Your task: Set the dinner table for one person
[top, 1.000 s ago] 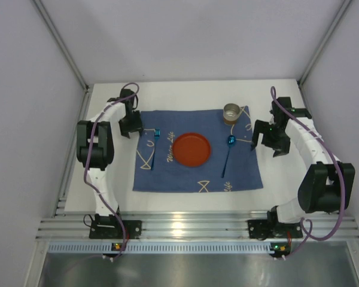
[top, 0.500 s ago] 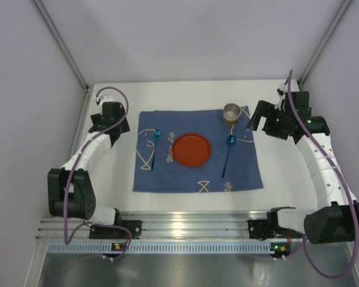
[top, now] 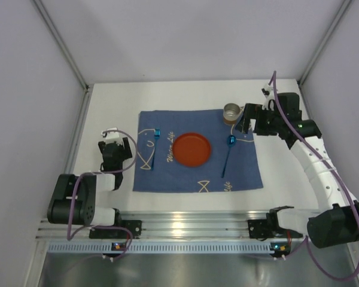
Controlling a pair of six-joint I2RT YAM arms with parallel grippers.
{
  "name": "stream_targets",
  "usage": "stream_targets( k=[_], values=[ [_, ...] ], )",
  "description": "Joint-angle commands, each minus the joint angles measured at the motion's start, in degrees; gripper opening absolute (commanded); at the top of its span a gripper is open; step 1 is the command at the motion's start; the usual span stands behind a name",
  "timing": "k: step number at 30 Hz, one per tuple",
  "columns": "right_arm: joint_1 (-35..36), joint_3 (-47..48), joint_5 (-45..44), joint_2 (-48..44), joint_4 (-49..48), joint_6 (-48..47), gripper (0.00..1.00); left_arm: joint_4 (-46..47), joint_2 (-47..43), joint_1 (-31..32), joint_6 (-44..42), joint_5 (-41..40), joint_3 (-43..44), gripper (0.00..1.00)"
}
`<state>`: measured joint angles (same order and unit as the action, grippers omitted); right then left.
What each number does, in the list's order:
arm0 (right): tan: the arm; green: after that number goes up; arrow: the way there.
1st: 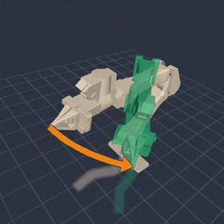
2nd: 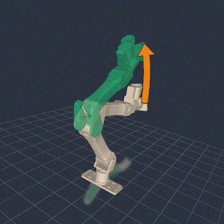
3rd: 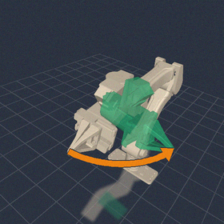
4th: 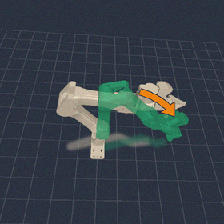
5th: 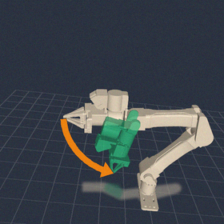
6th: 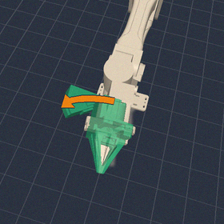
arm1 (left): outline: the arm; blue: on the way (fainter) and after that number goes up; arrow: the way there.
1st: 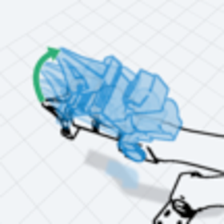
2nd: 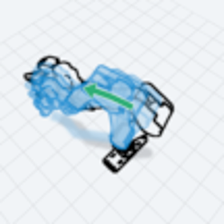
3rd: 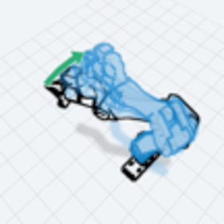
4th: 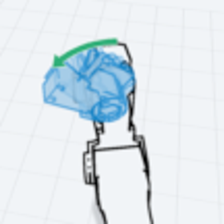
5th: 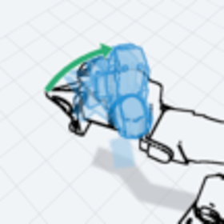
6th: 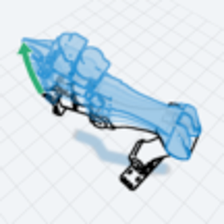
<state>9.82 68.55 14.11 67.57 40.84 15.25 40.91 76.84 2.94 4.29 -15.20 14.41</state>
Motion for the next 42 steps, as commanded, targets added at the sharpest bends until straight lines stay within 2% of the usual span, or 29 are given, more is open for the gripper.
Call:
stream_targets(
  k=[1,4,6,8,10,11,15,18,19,20,22,23,25,30,33,37,39,42],
  values=[
    [0.72,-0.17,2.41,1.33,-4.63,-3.20,1.00,13.15,4.80,-0.56,0.35,3.16,4.29,0.75],
    [0.72,-0.35,3.73,3.18,-5.51,-3.64,1.00,22.52,13.05,-0.65,-1.91,7.11,4.04,0.70],
    [0.72,0.35,3.21,4.40,-5.60,-3.99,1.00,21.69,13.43,-0.83,-1.31,7.55,4.13,0.74],
    [0.81,0.62,1.90,5.02,-5.94,-4.96,1.00,20.88,13.25,-0.83,-1.31,7.64,4.05,0.72],
    [0.72,-0.43,-3.02,5.29,-6.73,-4.44,1.00,20.88,13.25,-0.83,-1.40,7.64,3.96,0.73],
    [0.72,-2.27,-4.34,5.20,-8.22,-4.52,1.00,20.53,12.90,-0.83,-1.22,7.73,4.04,0.99],
    [0.72,-8.42,-9.34,3.45,-14.55,-5.40,1.00,21.50,13.08,-0.83,-1.48,7.55,3.78,0.99],
    [0.29,-15.80,-16.36,1.35,-21.83,-4.79,1.00,21.67,13.25,-0.83,-1.57,7.56,3.78,0.99],
    [0.20,-18.26,-16.13,0.81,-24.55,-6.87,1.00,21.67,13.16,-0.83,-1.57,7.64,3.78,0.99],
    [0.28,-23.85,-15.61,0.29,-31.71,-7.85,1.00,21.67,13.16,-0.83,-1.57,7.64,3.69,0.99],
    [0.19,-28.80,-15.86,-1.21,-38.17,-9.78,1.00,21.67,13.25,-0.83,-1.57,7.64,3.78,0.99],
    [0.11,-33.18,-16.74,-1.82,-44.38,-9.88,1.00,21.67,13.16,-0.83,-1.57,7.64,3.69,0.99],
    [0.11,-37.07,-20.34,-2.79,-49.08,-11.97,1.00,21.67,13.25,-0.83,-1.48,7.64,3.78,0.99],
    [-1.20,-51.84,-29.05,-3.42,-72.88,-14.72,1.00,21.67,13.16,-0.83,-1.57,7.56,3.78,0.99],
    [-2.79,-52.03,-26.34,0.89,-81.86,-19.37,1.00,21.67,13.34,-0.83,-1.57,7.64,3.78,0.99],
    [-5.25,-49.67,-22.56,8.61,-95.02,-18.59,1.00,21.67,13.25,-0.83,-1.57,7.64,3.78,0.99],
    [-6.66,-48.43,-19.49,13.71,-94.89,-17.80,1.00,21.67,13.34,-0.83,-1.57,7.64,3.87,0.99],
    [-8.68,-50.61,-18.59,13.81,-99.52,-15.95,1.00,21.59,13.34,-0.83,-1.57,7.56,3.87,0.99]
  ],
)
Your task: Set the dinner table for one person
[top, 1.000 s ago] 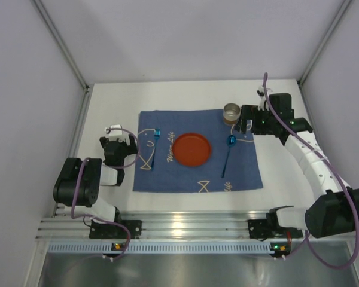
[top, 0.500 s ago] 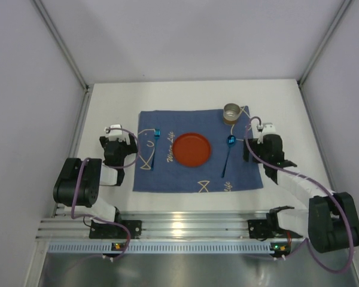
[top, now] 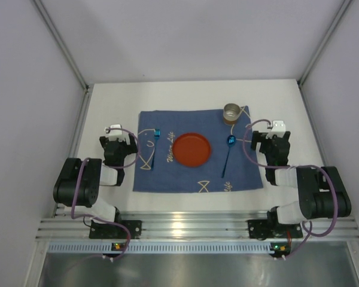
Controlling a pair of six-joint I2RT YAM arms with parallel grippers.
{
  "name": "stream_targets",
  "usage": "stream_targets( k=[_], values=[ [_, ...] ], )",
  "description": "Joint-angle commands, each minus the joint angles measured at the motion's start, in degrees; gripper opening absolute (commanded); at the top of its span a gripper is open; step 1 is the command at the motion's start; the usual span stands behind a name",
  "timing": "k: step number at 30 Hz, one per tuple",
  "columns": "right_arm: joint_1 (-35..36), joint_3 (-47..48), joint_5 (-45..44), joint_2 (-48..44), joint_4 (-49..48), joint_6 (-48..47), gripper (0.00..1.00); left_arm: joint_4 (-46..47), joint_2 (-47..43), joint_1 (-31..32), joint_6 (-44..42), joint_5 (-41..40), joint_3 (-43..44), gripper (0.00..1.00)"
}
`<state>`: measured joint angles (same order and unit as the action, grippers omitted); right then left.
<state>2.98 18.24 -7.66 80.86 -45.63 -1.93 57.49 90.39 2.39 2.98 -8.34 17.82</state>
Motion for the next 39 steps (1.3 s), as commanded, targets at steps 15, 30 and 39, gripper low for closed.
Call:
stream_targets(
  k=[15,30,39],
  values=[
    [-2.37,-3.47,5.55,2.28,-20.56,0.70,1.00,5.08,-0.21,-0.28,-0.26,0.78,0.46,0.99],
    [-2.37,-3.39,5.73,2.28,-20.56,0.70,1.00,5.17,-0.39,-0.28,-0.26,0.78,0.37,0.99],
    [-2.37,-3.39,5.55,2.20,-20.47,0.70,1.00,5.08,-0.39,-0.28,-0.26,0.78,0.37,0.99]
  ],
)
